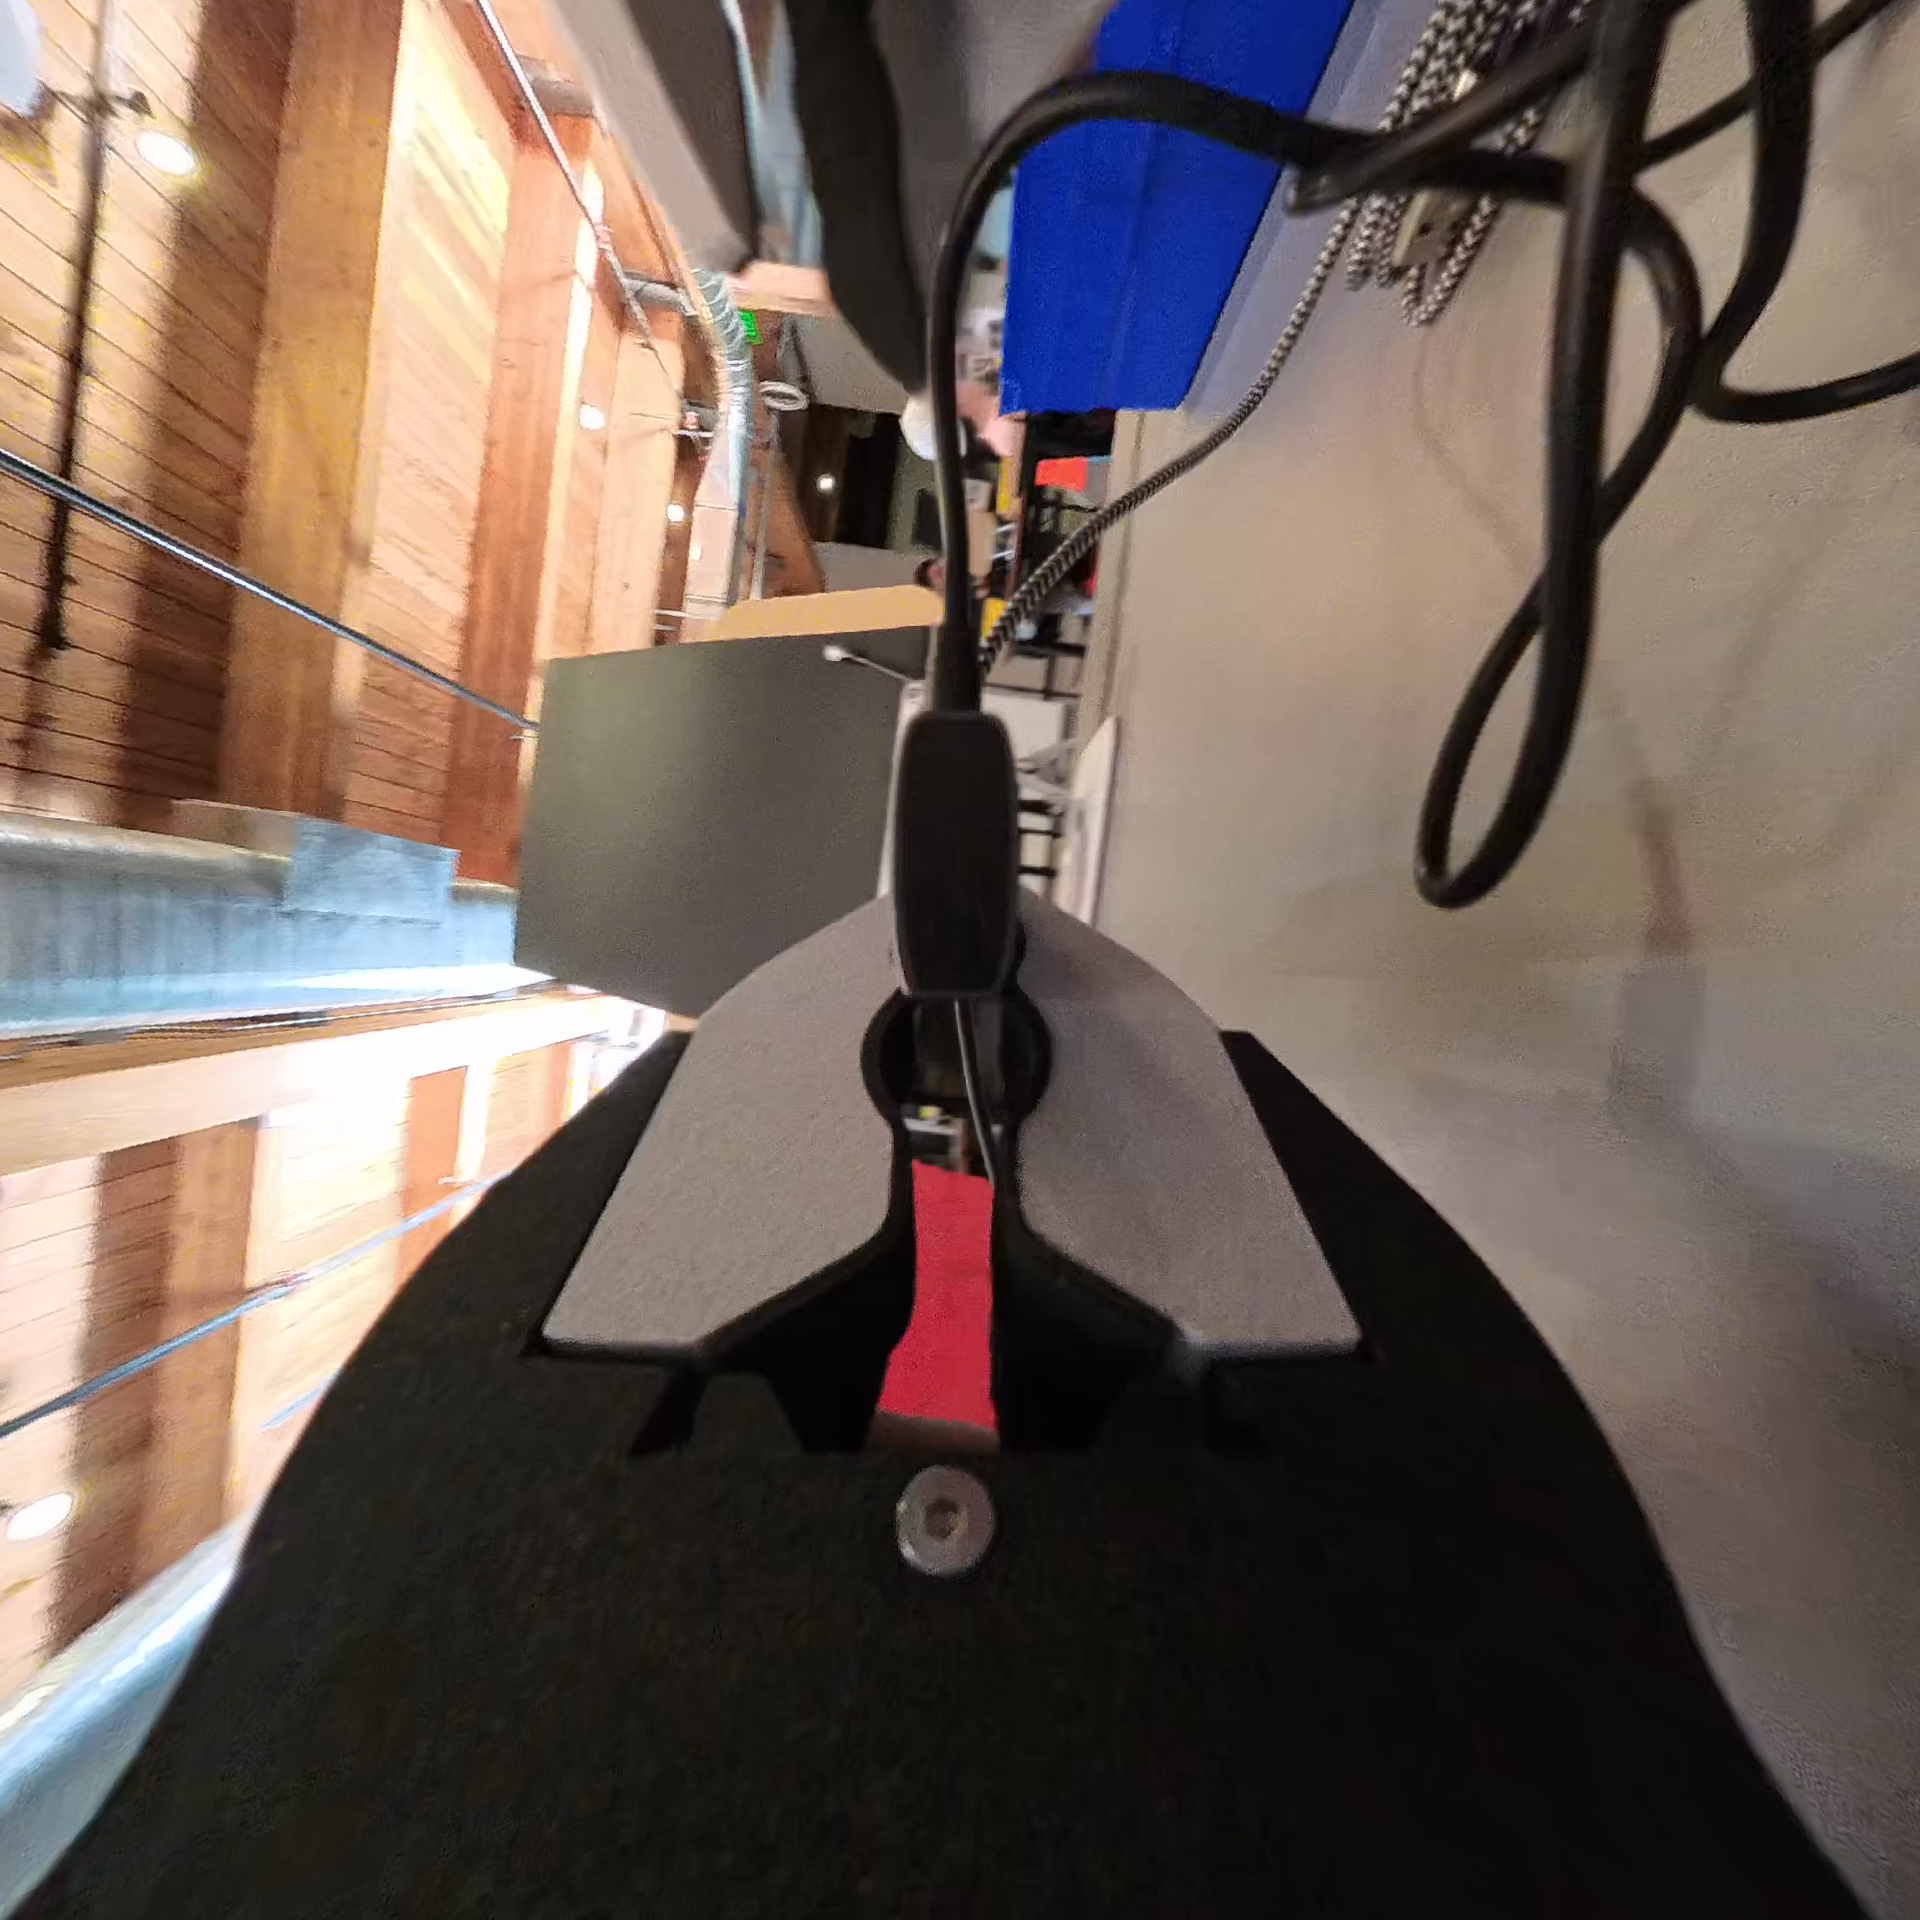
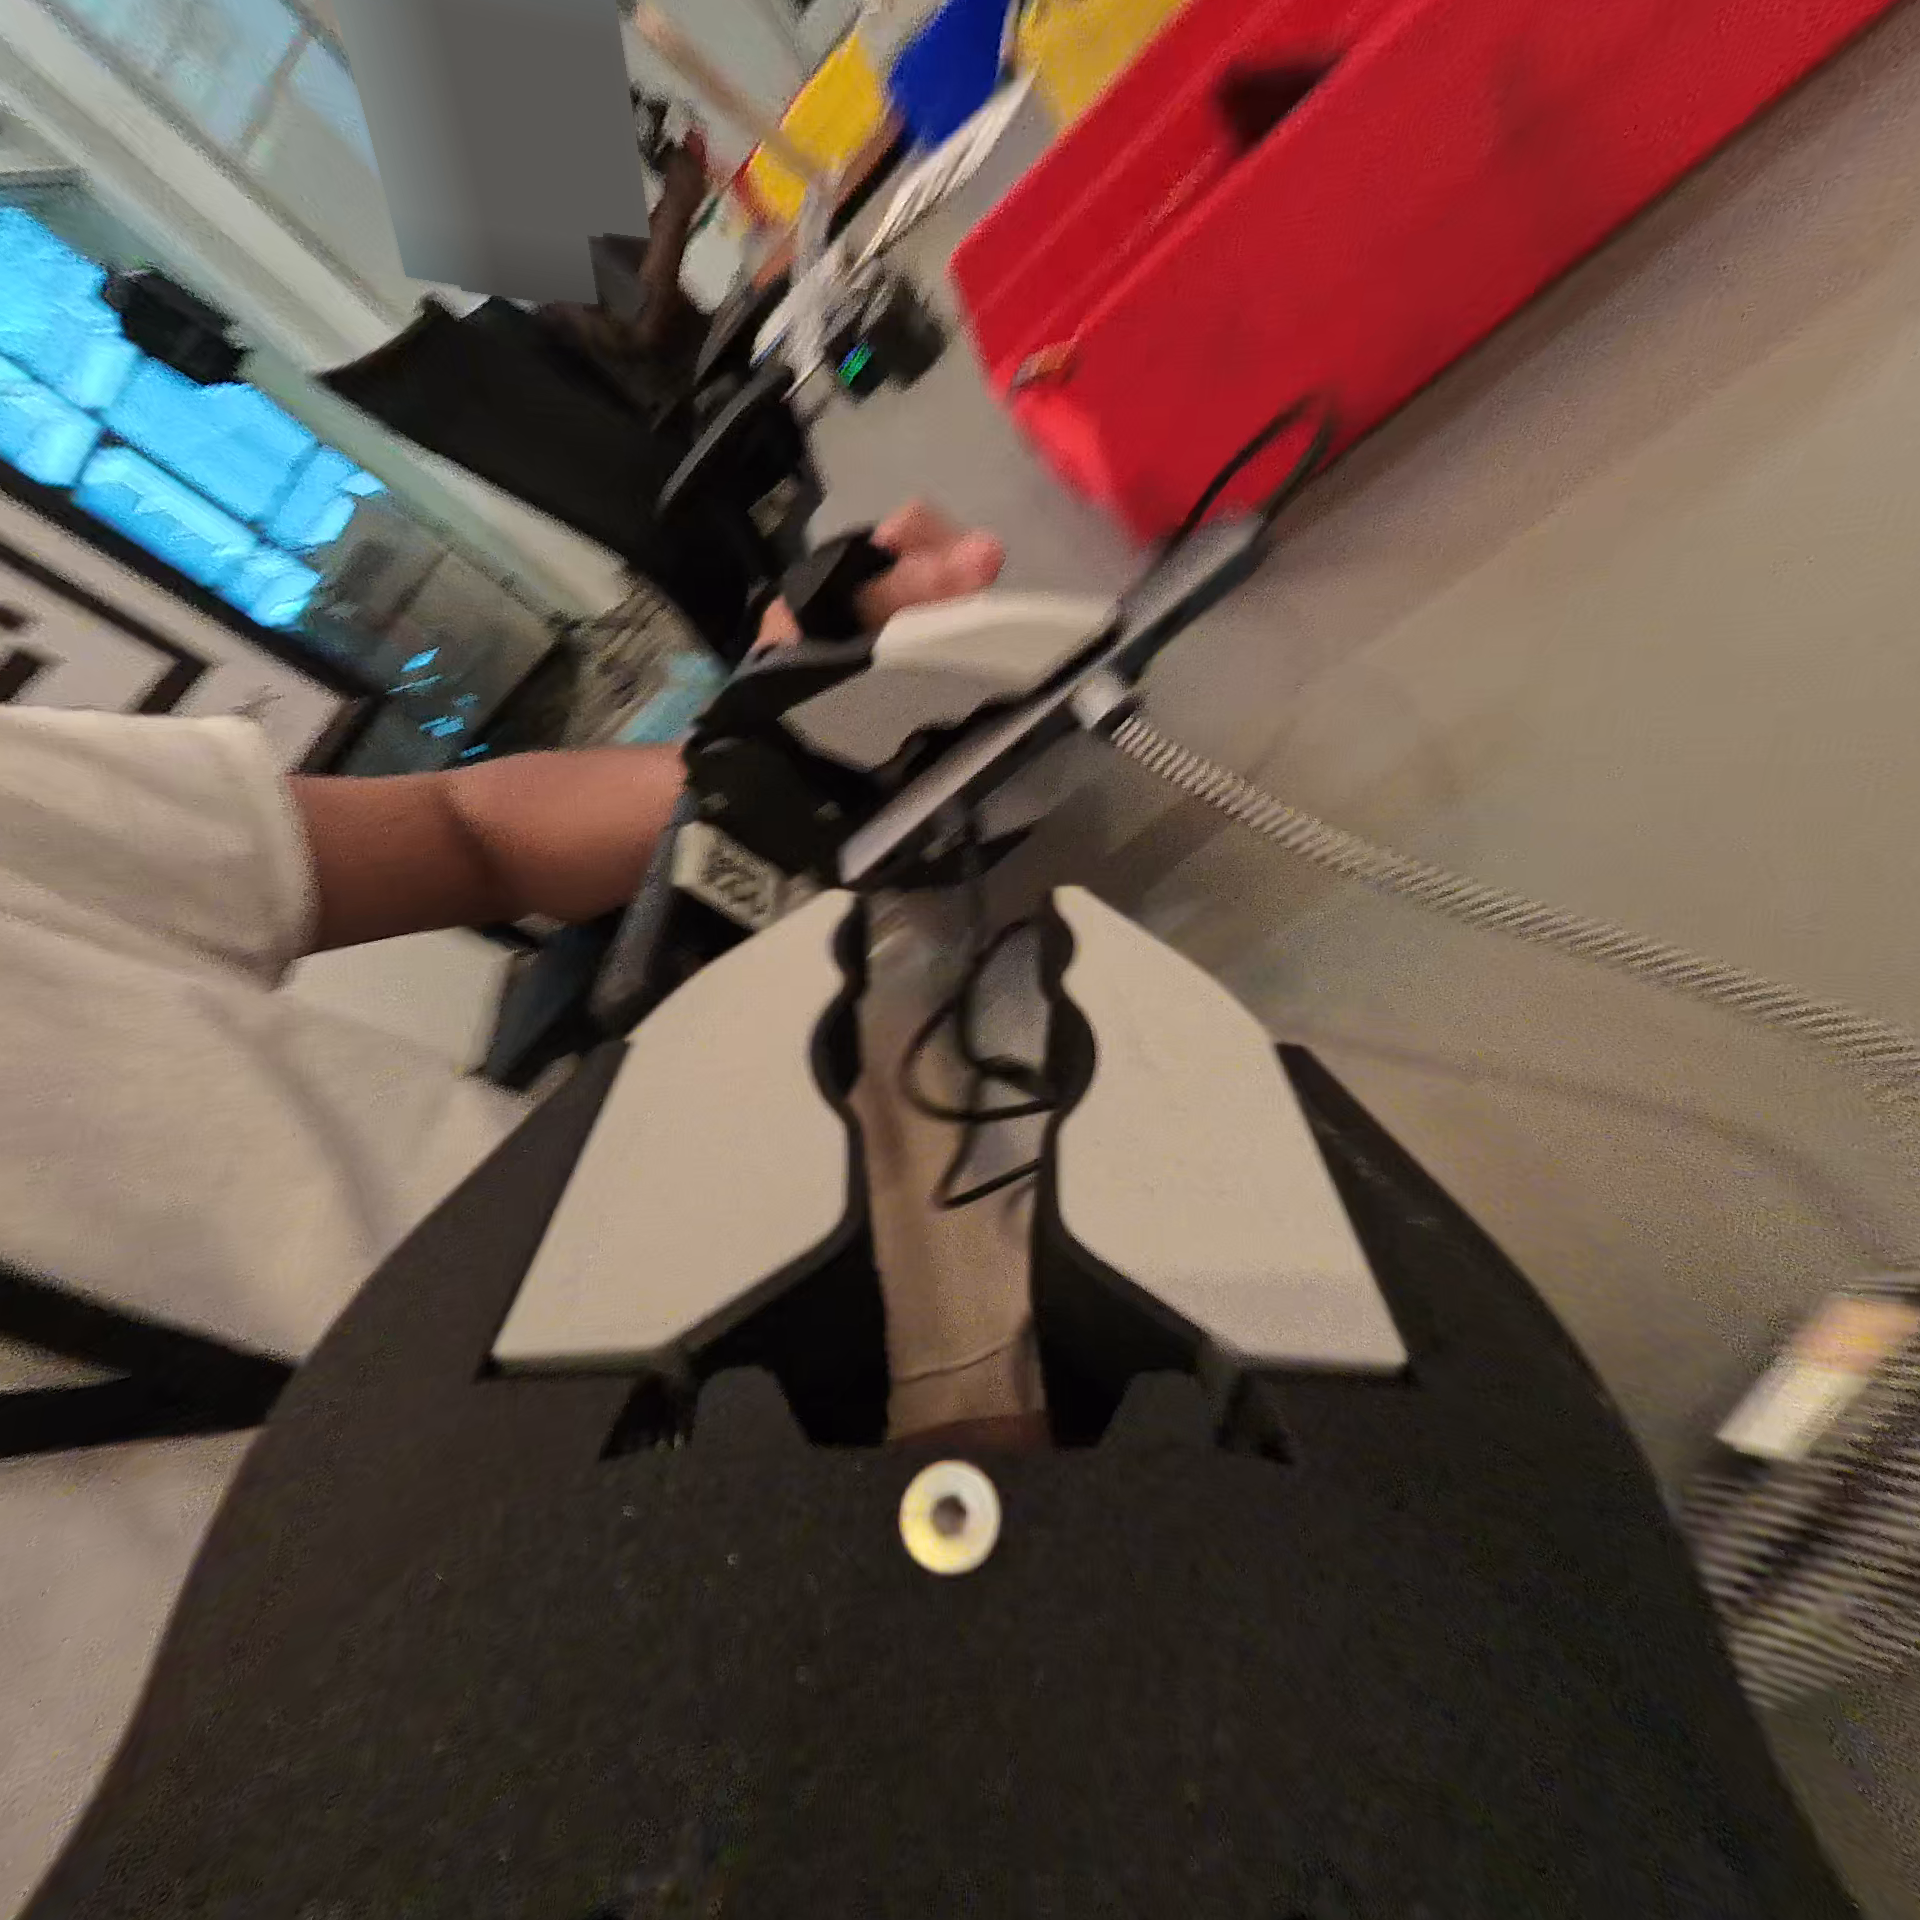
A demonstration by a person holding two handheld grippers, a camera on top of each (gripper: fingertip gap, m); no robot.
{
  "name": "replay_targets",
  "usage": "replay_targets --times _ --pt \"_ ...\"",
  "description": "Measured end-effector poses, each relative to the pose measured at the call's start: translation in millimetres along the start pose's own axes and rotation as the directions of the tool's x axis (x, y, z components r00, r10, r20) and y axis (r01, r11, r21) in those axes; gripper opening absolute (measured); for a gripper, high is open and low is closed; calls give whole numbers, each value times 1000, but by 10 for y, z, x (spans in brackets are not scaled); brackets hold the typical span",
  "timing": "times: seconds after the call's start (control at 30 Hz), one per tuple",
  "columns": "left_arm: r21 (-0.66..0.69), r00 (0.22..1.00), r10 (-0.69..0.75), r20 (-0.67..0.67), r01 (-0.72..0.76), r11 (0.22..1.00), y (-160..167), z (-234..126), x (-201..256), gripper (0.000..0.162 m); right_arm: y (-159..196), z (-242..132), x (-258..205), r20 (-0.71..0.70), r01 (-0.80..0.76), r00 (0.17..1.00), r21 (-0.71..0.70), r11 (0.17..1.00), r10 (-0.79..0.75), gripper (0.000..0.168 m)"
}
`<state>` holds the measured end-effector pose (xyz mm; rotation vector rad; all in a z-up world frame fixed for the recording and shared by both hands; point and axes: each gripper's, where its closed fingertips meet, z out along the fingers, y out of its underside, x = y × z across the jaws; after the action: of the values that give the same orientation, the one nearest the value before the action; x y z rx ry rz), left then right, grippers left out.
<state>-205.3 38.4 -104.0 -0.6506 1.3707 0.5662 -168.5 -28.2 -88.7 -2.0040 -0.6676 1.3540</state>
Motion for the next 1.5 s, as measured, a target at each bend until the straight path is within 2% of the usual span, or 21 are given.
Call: replay_targets --times 0.03,0.07,0.1,0.2,0.27,0.37,0.43,0.5,0.63,0.77,0.87,0.97,1.07,1.23,1.5 --pt "-7 999 41 28 -41 999 -12 4 -34 10 91 104 -59 43 -71 996 -52 996 74 41" --pt "-9 996 79 49 -79 997 -34 4 -58 10 122 195 -45 37 -146 988 -64 987 148 44" --pt "-8 991 110 71 -110 994 -65 0 -82 10 101 273 -21 30 -214 976 -38 976 216 40" --pt "-10 969 208 132 -209 978 -156 -24 -155 10 58 436 -35 97 -362 927 -6 932 361 49" --pt "6 955 248 163 -252 968 -242 -51 -193 10 15 492 -72 160 -430 891 6 903 424 39" --pt "-9 951 260 166 -263 965 -289 -64 -207 11 36 514 -107 190 -420 890 -9 908 414 10" --pt "-17 965 224 136 -224 974 -251 -48 -175 12 49 484 -71 161 -385 910 -6 923 381 10" --pt "-98 976 177 123 -165 981 -86 -57 -216 15 34 387 19 105 -329 939 5 944 326 9" --pt "-189 996 -59 69 71 980 290 -176 -247 18 -269 -5 168 -43 -120 991 79 990 123 9" --pt "-285 975 -224 8 217 934 566 -218 -145 9 -918 -506 108 -213 170 966 82 982 -149 10" --pt "-287 980 -200 -6 190 939 560 -193 -115 6 -1520 -855 9 -275 292 927 94 952 -257 10" --pt "-253 992 -114 -49 98 963 474 -201 -5 4 -2068 -1194 -17 -363 387 869 74 919 -337 10" --pt "-243 998 -53 -32 44 969 436 -219 -16 1 -2517 -1549 72 -450 437 814 58 897 -368 10" --pt "-268 988 -154 -23 142 953 493 -235 -57 1 -3113 -2144 387 -523 449 782 97 888 -339 10" --pt "-297 986 -160 -42 140 944 611 -225 12 0 -3654 -3023 716 -629 429 736 145 892 -252 10"
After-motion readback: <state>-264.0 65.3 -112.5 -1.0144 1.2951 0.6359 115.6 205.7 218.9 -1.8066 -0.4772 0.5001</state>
